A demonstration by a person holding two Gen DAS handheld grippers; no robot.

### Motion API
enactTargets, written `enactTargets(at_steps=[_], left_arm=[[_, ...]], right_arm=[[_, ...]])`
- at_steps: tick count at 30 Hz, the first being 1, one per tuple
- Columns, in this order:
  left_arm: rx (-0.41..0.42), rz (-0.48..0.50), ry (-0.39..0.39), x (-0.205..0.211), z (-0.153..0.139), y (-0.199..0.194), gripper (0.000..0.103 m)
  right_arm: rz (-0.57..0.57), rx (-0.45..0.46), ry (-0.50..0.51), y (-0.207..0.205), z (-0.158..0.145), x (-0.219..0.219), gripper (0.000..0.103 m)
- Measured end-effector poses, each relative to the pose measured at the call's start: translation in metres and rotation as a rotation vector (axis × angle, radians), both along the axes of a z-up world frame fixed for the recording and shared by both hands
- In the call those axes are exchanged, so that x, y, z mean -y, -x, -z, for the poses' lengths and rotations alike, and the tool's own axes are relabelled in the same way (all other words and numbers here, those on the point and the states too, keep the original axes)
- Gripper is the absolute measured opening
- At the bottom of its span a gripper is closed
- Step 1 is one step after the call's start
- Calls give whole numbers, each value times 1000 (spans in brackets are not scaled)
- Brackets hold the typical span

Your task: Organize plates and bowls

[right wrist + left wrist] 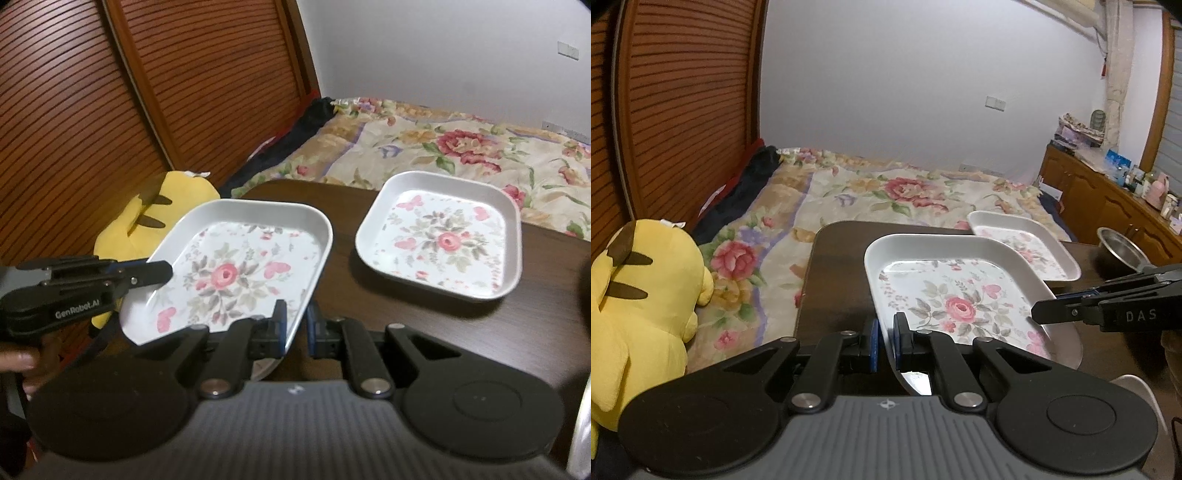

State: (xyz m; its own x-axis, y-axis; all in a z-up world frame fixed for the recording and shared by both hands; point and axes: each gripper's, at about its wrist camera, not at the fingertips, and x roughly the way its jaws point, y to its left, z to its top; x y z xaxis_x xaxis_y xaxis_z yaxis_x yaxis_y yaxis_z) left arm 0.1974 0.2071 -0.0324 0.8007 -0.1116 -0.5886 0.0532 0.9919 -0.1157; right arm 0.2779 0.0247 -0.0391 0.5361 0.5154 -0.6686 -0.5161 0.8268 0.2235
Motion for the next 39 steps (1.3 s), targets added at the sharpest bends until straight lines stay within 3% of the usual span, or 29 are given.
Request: enactTargets(at_steps=[20, 39], left_arm=[[74, 93, -22, 56, -43, 46, 11], [54, 143, -39, 87, -37, 85, 12]], right_arm=[[65, 91, -40, 52, -38, 61, 12], [88, 75, -62, 94, -22, 98, 12]])
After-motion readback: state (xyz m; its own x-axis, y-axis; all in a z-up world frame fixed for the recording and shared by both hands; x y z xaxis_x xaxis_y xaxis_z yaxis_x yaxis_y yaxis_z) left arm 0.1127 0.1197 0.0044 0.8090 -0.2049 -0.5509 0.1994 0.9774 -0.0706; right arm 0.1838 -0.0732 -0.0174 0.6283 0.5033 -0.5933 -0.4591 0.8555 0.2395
